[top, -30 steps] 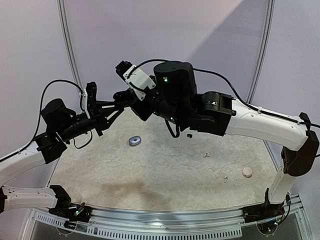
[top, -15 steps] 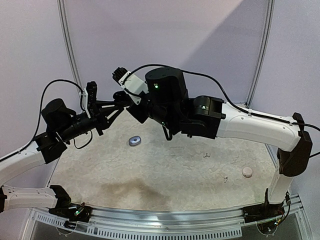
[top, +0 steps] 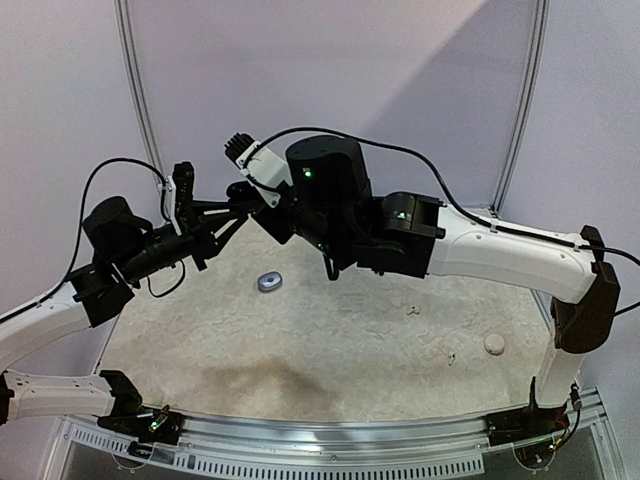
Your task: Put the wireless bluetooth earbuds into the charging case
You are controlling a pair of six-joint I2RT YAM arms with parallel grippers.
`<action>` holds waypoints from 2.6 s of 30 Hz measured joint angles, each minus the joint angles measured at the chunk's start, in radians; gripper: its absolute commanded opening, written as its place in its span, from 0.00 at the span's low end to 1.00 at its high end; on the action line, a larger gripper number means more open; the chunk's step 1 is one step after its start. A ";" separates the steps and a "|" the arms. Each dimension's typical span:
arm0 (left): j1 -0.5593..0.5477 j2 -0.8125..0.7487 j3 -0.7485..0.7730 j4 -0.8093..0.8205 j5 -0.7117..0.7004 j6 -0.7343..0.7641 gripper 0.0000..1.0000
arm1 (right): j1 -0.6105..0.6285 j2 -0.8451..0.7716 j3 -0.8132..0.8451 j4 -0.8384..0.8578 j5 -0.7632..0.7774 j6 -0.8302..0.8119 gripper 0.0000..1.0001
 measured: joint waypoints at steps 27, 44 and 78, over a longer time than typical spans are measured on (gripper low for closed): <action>-0.005 0.009 0.006 -0.022 -0.060 -0.011 0.00 | -0.005 0.013 0.005 -0.055 -0.031 0.026 0.17; -0.005 0.005 0.005 -0.007 0.018 0.082 0.00 | -0.058 -0.188 -0.094 -0.167 -0.275 0.138 0.47; -0.019 0.053 0.043 -0.056 0.521 0.106 0.00 | -0.103 -0.249 -0.112 -0.352 -0.738 0.266 0.69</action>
